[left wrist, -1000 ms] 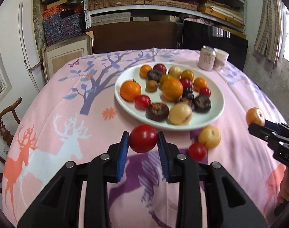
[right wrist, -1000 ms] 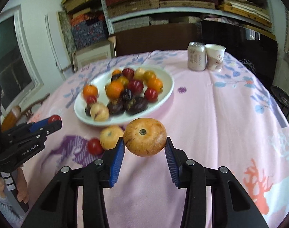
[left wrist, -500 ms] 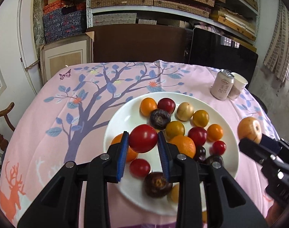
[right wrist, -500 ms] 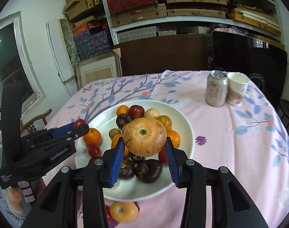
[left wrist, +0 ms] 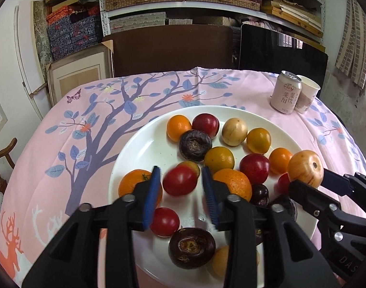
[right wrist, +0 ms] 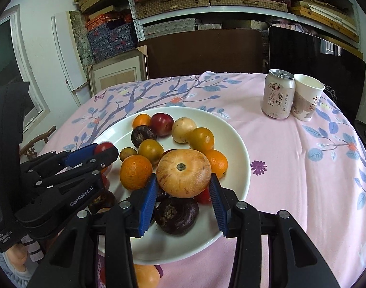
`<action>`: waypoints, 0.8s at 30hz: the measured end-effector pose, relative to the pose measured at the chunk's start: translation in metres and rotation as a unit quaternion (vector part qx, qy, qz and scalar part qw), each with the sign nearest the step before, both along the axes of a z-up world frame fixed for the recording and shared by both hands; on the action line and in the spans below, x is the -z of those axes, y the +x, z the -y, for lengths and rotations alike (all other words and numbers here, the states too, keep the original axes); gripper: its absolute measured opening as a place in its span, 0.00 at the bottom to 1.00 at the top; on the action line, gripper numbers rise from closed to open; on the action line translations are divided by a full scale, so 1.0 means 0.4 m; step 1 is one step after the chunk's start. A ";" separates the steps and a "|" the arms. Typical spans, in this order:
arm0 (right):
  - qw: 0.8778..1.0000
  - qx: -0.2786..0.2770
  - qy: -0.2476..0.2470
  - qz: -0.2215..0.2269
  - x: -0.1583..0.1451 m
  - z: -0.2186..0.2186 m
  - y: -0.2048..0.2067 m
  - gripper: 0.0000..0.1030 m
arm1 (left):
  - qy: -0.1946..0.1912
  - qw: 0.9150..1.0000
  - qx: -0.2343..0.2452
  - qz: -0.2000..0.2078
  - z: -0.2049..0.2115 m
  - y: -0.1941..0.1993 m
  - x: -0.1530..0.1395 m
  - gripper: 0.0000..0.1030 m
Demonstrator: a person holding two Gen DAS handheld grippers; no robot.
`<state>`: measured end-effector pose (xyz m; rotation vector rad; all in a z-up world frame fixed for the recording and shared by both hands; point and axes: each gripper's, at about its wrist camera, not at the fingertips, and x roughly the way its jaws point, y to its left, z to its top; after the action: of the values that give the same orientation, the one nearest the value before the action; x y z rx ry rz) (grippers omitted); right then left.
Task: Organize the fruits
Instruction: 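Carry the red tomato and pale yellow fruit onto the white plate and release both, then grasp another red tomato with the left tool while the right tool grasps a pale yellow fruit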
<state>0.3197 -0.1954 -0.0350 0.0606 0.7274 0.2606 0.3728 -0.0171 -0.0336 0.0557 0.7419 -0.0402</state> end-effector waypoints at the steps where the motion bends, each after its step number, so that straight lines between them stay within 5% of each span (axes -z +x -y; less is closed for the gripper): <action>1: 1.000 0.002 -0.001 0.000 0.002 0.001 0.000 0.43 | 0.002 1.000 -0.002 0.006 0.001 -0.004 -0.002 0.53; 15: 0.999 0.008 0.035 0.023 -0.042 0.038 -0.108 0.51 | -0.003 0.999 -0.020 0.035 -0.027 -0.155 -0.060 0.72; 24: 1.000 -0.013 0.017 0.006 0.028 0.045 -0.267 0.52 | -0.028 0.999 -0.006 -0.019 -0.064 -0.328 0.020 0.72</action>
<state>0.2130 -0.2135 -0.0461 0.0811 0.7126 0.2980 0.2414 0.0087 -0.0416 -0.0024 0.7779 -0.0507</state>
